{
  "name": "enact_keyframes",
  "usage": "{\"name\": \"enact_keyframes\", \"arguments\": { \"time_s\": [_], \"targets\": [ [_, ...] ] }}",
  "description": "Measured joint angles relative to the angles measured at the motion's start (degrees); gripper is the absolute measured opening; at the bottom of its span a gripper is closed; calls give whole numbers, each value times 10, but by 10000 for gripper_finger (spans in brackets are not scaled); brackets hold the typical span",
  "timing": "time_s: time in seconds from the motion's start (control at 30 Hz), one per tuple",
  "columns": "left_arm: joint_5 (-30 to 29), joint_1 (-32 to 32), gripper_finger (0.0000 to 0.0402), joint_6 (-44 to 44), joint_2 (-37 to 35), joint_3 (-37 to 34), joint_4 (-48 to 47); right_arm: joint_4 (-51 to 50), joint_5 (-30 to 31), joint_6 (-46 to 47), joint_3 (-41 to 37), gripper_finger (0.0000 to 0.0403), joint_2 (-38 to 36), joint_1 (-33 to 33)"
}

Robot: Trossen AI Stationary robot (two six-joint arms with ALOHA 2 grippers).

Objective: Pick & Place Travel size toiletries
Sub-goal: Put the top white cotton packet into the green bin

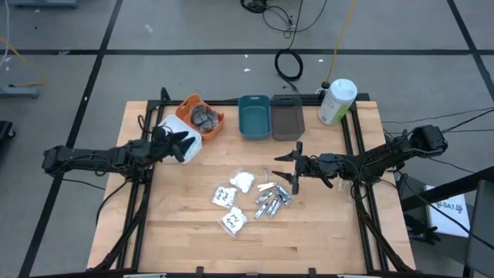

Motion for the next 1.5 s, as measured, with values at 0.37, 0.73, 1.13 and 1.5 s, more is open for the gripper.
{"name": "enact_keyframes", "arguments": {
  "time_s": [0.37,0.73,1.13,1.5],
  "targets": [
    [44,-49,271,112,91,0,120,1,0,4,0,212,0,0],
    [122,-74,271,151,270,0,206,49,-1,3,0,212,51,0],
    [241,-73,271,218,411,25,363,87,-2,4,0,212,101,-11],
    [238,-73,271,241,530,148,254,4,-32,21,0,212,-9,-5]
  ]
}}
